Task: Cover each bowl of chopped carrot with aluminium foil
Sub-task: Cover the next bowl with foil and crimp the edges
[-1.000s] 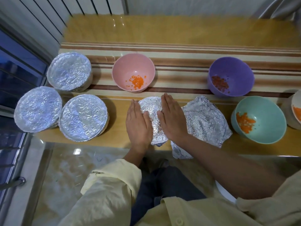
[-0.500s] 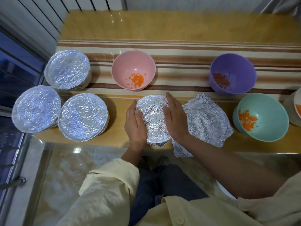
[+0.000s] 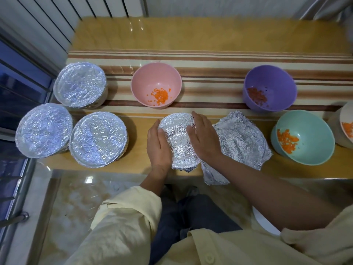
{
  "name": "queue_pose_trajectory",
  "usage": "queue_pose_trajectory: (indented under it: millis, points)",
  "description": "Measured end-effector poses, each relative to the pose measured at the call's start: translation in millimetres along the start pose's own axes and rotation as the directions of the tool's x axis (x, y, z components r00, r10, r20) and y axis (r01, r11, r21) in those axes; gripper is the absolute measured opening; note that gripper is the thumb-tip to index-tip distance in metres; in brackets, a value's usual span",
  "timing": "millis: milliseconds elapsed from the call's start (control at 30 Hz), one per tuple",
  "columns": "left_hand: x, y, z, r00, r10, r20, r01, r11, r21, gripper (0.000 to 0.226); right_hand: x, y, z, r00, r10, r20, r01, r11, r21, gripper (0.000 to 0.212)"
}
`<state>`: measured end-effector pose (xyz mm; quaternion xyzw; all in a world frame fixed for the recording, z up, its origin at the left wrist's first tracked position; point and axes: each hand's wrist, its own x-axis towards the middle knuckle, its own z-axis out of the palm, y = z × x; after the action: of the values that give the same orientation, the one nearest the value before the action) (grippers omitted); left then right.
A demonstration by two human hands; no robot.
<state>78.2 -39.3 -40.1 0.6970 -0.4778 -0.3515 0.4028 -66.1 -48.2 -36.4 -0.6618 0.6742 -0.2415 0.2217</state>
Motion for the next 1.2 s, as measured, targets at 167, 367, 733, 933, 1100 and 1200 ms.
queue_pose_trajectory:
  millis: [167, 367, 733, 933, 1100, 1200]
  points:
    - [6.2, 1.8, -5.2, 0.998, 0.044, 0.041, -0.046, 0.998, 0.041, 0.048, 18.1, 7.1, -10.9, 1.000, -0.020, 0.019, 0.017, 0.992, 0.125, 0.051]
    - [23.4, -0.5, -2.9, 0.983, 0.115, 0.142, -0.125, 0.990, 0.065, 0.045, 31.9, 2.9, -3.4, 0.993, -0.082, 0.089, 0.072, 0.991, 0.115, 0.045]
    - [26.1, -1.3, -4.6, 0.973, 0.159, 0.169, -0.178, 0.978, 0.108, 0.036, 33.4, 2.9, -4.8, 0.985, -0.072, 0.154, 0.055, 0.993, 0.108, 0.046]
    - [12.6, 5.5, -19.4, 0.984, 0.172, 0.036, -0.174, 0.982, 0.066, 0.038, 9.4, 6.4, -21.7, 0.979, -0.201, -0.023, 0.202, 0.977, 0.069, 0.047]
    - [2.1, -0.2, -32.8, 0.989, 0.142, -0.044, -0.133, 0.978, 0.159, 0.036, -23.9, -7.4, -25.0, 0.782, -0.616, 0.088, 0.619, 0.786, 0.001, 0.015]
    - [-8.3, 2.5, -38.2, 0.992, 0.101, -0.072, -0.085, 0.977, 0.198, 0.029, -36.2, -10.8, -19.9, 0.705, -0.676, 0.214, 0.695, 0.719, -0.016, 0.020]
